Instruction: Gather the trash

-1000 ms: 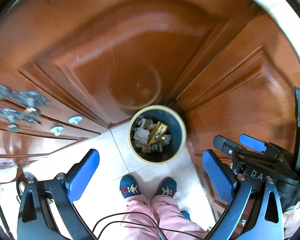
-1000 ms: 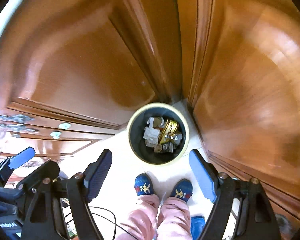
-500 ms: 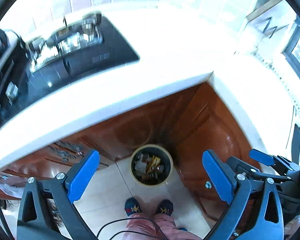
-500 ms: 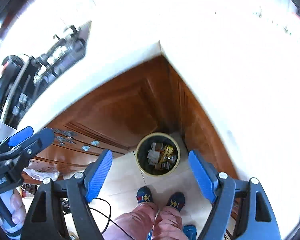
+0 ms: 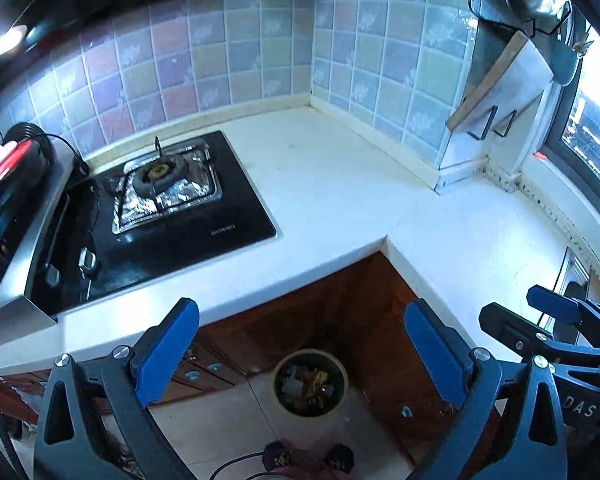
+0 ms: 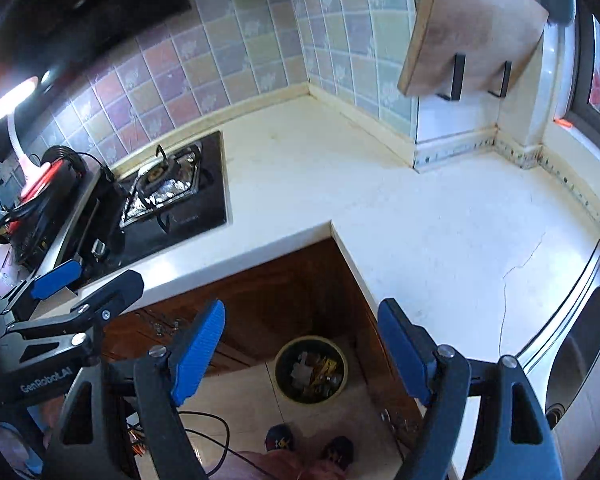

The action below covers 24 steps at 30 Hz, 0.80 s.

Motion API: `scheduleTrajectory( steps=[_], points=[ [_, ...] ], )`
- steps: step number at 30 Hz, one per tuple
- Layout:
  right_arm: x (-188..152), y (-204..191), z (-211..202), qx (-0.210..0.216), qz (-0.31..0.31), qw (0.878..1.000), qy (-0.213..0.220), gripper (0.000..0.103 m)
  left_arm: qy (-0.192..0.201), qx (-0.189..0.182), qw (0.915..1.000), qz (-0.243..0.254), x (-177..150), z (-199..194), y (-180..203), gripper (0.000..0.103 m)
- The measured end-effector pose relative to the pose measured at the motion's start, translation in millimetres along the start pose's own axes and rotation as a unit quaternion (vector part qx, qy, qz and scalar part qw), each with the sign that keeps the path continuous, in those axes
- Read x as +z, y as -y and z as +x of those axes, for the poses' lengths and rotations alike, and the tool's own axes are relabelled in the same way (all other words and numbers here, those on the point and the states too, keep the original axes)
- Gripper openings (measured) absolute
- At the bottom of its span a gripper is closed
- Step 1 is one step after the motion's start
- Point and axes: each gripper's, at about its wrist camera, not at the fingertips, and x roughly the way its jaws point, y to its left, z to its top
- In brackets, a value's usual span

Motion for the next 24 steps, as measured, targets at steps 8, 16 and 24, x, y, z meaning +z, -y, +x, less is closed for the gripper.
scheduleTrajectory(
  steps=[8,16,24],
  points=[
    [10,-3,-27,0.0,0.011,0.999,0.035,0.08,0.014,-0.001,0.9999,0.007,10,-19,4,0.102],
    [10,-11,-26,0.004,0.003,0.999,0.034,0.08,0.014,0.005,0.9999,0.003,9,-18,6,0.102],
    [8,-14,-24,0.004,0.003,1.0,0.03,0.08,0.001,0.006,1.0,-0.004,6,-12,5,0.102]
  ],
)
